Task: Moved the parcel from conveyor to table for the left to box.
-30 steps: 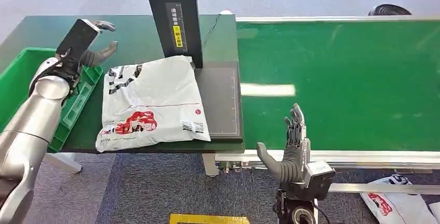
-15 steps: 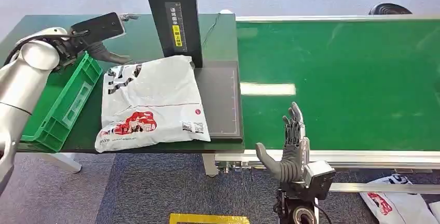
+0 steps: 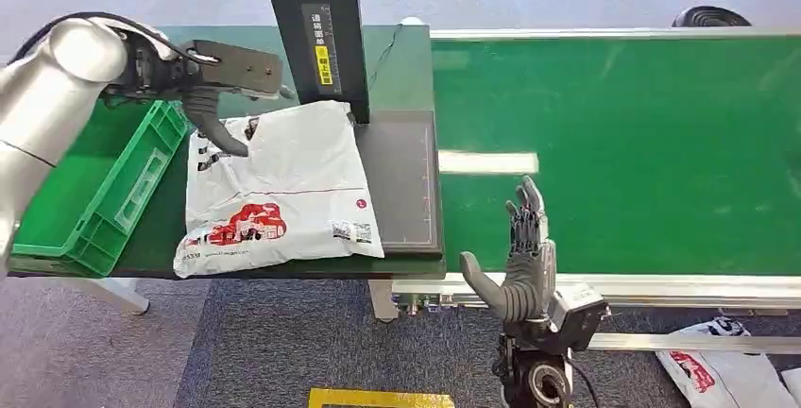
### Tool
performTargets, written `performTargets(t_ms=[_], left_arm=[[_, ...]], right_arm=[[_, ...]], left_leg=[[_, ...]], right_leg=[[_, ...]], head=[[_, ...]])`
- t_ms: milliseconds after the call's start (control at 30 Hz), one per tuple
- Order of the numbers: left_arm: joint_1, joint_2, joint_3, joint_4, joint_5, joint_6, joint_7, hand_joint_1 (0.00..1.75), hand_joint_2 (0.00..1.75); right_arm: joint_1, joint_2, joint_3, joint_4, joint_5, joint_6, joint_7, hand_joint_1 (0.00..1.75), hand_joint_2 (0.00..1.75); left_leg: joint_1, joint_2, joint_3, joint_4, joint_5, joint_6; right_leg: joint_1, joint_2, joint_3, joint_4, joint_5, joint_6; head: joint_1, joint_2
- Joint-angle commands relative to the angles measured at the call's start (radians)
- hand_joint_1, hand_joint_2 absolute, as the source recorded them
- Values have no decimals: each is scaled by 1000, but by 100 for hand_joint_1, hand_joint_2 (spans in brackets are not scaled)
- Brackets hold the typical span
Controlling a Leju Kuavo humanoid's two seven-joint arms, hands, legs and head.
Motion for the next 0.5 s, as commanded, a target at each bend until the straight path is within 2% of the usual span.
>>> performTargets(t_ms=[33, 300, 500], left_arm=[[-75, -26, -302, 26, 161, 14, 51, 0, 175], [-80, -22, -310, 24, 170, 15, 48, 0, 175], [-47, -52, -485, 102, 283, 99, -68, 0, 175]], right_arm=[[-40, -32, 30, 89, -15, -14, -6, 0, 175], [-39, -32, 31, 88, -16, -15, -6, 0, 175], [-60, -37, 47, 105, -24, -16, -6, 0, 175]], left_leg=[[1, 1, 2, 0, 0, 0], [1, 2, 1, 1, 0, 1], [0, 1, 2, -1, 0, 0]], right_leg=[[1, 0, 2, -1, 1, -2], [2, 0, 1, -1, 1, -2], [1, 0, 2, -1, 0, -2]], head=[[0, 0], [0, 0], [0, 0]])
